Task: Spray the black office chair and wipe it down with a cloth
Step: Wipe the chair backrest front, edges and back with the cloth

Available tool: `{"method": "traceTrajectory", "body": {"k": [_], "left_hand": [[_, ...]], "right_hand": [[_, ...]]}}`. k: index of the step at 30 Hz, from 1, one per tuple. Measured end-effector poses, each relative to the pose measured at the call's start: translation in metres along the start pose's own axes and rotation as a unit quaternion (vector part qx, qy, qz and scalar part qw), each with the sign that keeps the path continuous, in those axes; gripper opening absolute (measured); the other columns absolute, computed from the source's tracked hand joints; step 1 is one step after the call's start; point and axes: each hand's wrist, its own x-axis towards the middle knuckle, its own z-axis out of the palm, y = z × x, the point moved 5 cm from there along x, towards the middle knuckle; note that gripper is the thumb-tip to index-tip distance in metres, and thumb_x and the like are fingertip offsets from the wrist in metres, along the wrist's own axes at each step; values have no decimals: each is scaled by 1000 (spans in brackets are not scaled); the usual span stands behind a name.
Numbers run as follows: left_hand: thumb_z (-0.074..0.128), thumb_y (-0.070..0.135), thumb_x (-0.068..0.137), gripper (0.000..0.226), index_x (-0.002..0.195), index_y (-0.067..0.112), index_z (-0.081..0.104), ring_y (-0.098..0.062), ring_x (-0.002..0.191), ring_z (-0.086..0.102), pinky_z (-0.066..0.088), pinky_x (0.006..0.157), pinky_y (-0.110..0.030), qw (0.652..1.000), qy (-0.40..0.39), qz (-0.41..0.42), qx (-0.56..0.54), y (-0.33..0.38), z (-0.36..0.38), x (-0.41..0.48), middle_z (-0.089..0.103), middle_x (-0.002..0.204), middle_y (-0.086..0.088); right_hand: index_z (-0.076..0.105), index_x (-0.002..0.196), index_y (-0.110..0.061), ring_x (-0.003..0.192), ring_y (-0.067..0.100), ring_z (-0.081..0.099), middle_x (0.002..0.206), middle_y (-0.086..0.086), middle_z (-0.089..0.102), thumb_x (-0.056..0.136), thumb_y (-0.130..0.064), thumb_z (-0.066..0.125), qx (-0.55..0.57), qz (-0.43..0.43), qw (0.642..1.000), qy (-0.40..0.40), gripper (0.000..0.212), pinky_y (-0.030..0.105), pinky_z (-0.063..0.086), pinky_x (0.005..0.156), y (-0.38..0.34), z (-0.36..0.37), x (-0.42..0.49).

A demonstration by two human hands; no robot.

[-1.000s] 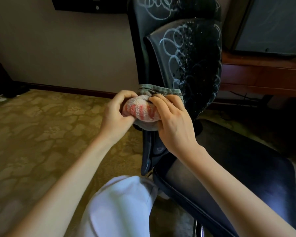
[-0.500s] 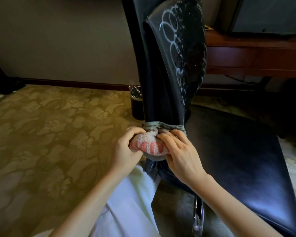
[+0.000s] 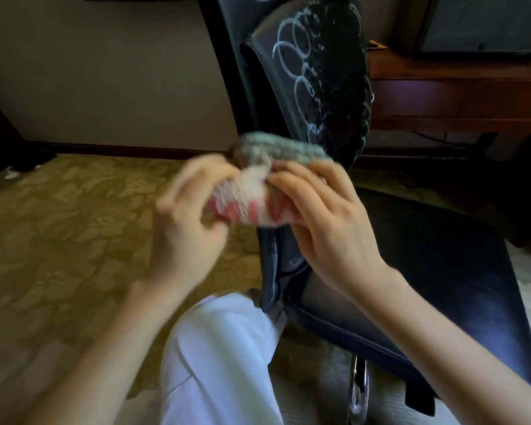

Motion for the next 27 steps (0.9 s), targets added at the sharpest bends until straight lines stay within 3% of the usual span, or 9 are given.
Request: {"method": "traceTrajectory", "body": {"k": [3,7,11,17,21,25,27], "left_hand": [[62,-16,64,46,107,2,62,-10,99,55,40,85,-12,999,18,-39,-10,-26,4,28,61,105,-5],[64,-15,70,60,113,24,55,-12,92,61,52,76,-28,979,6,-128,-156,-42,31,17,60,104,5],[64,-19,64,70,111,32,53,-16,94,62,52,74,-31,972,-29,-138,-186,-47,43,-4,60,103,9],[57,-10,60,62,107,30,55,-14,93,61,51,73,-28,963,-68,-162,-206,-49,59,-35,61,103,10],[55,-10,59,60,104,30,55,-9,87,60,48,70,-20,952,-89,-194,-219,-53,72,-59,61,99,13],[53,-8,57,61,99,36,54,-9,88,60,49,73,-23,948,-101,-210,-219,-63,87,-79,60,98,16],[52,-7,56,64,98,41,54,-12,90,61,49,75,-25,944,-108,-220,-219,-70,94,-89,60,96,17]], "right_hand": [[63,115,3,105,34,50,123,18,62,89,0,53,-28,8,999,30,28,38,43,93,0,10,35],[62,117,3,107,34,49,127,18,59,96,-8,43,-40,28,998,29,30,38,42,96,1,20,23],[60,120,1,112,33,48,131,16,58,89,-4,53,-35,55,998,-4,33,37,40,99,4,31,-1],[60,122,-1,114,29,45,132,13,58,89,-14,49,4,106,994,-26,37,35,40,99,4,52,-39],[60,122,-1,114,28,46,131,13,58,87,-7,53,-1,115,993,-26,37,32,37,102,7,68,-63],[60,122,-1,113,26,48,130,11,59,84,-4,65,-7,137,990,-21,39,26,34,106,10,89,-88],[61,122,-3,113,25,49,130,10,59,87,-8,61,0,155,988,-22,36,24,32,107,10,101,-101]]}}
